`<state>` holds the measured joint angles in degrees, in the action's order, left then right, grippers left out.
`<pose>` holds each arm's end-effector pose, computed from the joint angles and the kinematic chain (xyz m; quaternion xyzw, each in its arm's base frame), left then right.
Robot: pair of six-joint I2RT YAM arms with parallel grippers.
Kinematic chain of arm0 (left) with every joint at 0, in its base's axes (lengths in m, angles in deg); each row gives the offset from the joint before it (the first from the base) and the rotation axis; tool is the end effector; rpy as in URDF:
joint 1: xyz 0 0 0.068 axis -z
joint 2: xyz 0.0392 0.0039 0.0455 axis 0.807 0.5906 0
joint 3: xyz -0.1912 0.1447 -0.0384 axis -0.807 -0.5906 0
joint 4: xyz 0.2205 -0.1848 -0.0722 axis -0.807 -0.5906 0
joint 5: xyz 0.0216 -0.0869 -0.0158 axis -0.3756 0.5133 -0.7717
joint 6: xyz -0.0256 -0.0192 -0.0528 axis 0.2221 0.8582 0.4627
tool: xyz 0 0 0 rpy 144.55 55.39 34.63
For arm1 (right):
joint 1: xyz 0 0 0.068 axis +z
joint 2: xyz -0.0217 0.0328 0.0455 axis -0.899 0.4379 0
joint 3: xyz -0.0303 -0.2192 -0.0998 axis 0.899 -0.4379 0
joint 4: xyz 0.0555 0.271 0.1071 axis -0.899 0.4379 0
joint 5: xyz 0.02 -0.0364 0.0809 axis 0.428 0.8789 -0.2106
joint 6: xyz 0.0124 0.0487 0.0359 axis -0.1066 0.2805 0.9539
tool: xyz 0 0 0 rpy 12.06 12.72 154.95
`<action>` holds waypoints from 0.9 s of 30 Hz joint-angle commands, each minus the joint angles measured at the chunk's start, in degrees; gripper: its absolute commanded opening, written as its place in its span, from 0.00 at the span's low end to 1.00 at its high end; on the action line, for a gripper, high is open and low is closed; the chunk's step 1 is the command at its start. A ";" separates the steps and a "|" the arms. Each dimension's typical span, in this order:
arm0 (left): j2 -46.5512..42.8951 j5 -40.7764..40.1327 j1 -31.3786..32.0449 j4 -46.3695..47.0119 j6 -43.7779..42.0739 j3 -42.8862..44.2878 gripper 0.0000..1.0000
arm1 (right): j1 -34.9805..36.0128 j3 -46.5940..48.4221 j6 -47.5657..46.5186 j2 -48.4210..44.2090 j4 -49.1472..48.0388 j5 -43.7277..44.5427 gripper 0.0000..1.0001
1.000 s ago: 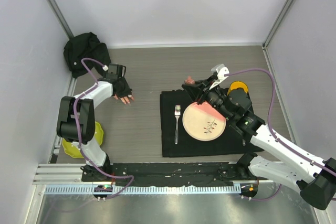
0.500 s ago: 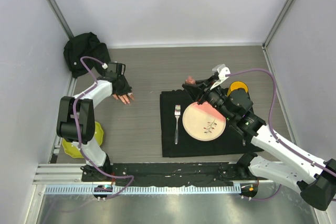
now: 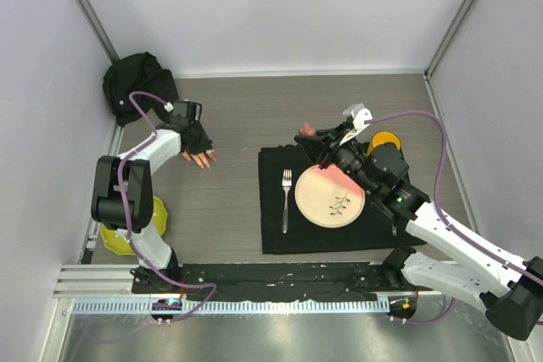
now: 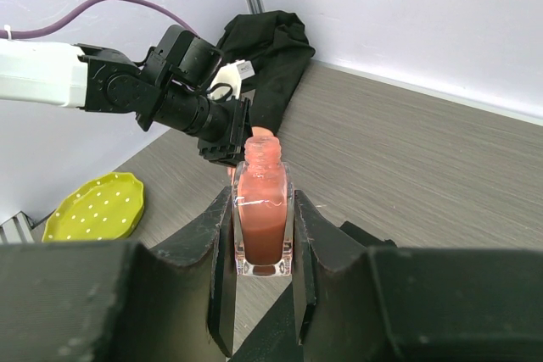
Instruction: Paint the nails
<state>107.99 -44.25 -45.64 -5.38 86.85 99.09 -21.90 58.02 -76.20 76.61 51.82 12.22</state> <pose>0.3867 -0.0547 0.1320 -0.2274 0.9228 -0.1086 0.2914 0.2089 0.1893 0.3266 -0.1740 0.6364 0.3441 0.6680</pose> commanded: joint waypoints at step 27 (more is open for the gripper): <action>-0.85 -1.88 1.33 -0.85 -0.57 2.28 0.00 | -0.29 0.13 0.56 -1.12 -3.35 -1.09 0.01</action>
<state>107.99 -45.06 -44.02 -6.32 86.81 98.46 -21.90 58.02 -75.99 76.61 51.82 11.79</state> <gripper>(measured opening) 0.198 0.297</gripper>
